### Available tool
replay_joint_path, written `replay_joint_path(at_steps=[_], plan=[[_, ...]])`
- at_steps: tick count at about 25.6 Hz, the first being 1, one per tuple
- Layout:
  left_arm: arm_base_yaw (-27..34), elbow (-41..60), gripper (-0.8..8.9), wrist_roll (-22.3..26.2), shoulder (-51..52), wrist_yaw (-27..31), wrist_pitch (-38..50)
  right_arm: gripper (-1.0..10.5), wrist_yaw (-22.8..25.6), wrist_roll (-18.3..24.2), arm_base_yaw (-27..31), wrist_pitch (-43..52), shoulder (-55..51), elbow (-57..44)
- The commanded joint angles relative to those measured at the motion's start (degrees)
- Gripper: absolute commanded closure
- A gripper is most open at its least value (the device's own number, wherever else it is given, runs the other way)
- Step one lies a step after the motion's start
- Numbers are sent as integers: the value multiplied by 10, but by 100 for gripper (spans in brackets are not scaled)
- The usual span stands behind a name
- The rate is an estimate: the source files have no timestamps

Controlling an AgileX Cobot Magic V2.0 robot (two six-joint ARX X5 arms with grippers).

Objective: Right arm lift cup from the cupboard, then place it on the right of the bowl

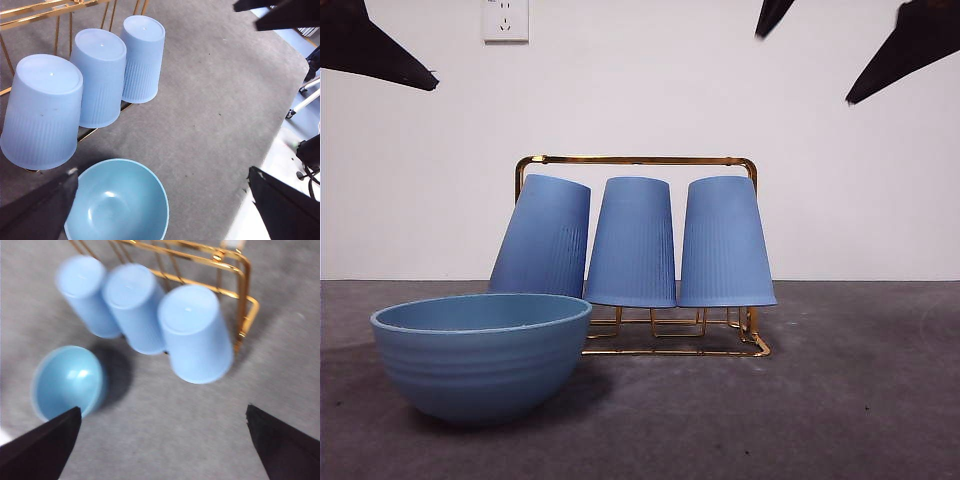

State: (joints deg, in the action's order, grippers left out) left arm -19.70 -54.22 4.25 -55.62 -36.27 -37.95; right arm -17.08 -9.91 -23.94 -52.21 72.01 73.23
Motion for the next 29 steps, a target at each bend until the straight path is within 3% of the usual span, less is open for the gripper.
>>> replay_joint_path(at_steps=[1, 7, 12, 18, 21, 26, 29], plan=[[-3, -11, 252, -6, -8, -4, 3, 420, 34, 0, -22, -44, 71, 75], [-3, -11, 252, -7, -8, -4, 3, 420, 118, -1, -65, -129, 231, 236], [-5, -11, 252, -9, -8, -4, 2, 421, 170, -1, -81, -143, 325, 303], [-15, -11, 252, -9, -8, -4, 2, 423, 172, 5, -82, -130, 371, 304], [-15, -11, 253, -9, -8, -4, 2, 530, 170, 17, -82, -120, 379, 304], [-15, -11, 253, -9, -8, -4, 2, 545, 165, 18, -82, -125, 392, 304], [-15, -11, 253, -9, -8, -4, 2, 700, 166, 18, -82, -125, 392, 304]])
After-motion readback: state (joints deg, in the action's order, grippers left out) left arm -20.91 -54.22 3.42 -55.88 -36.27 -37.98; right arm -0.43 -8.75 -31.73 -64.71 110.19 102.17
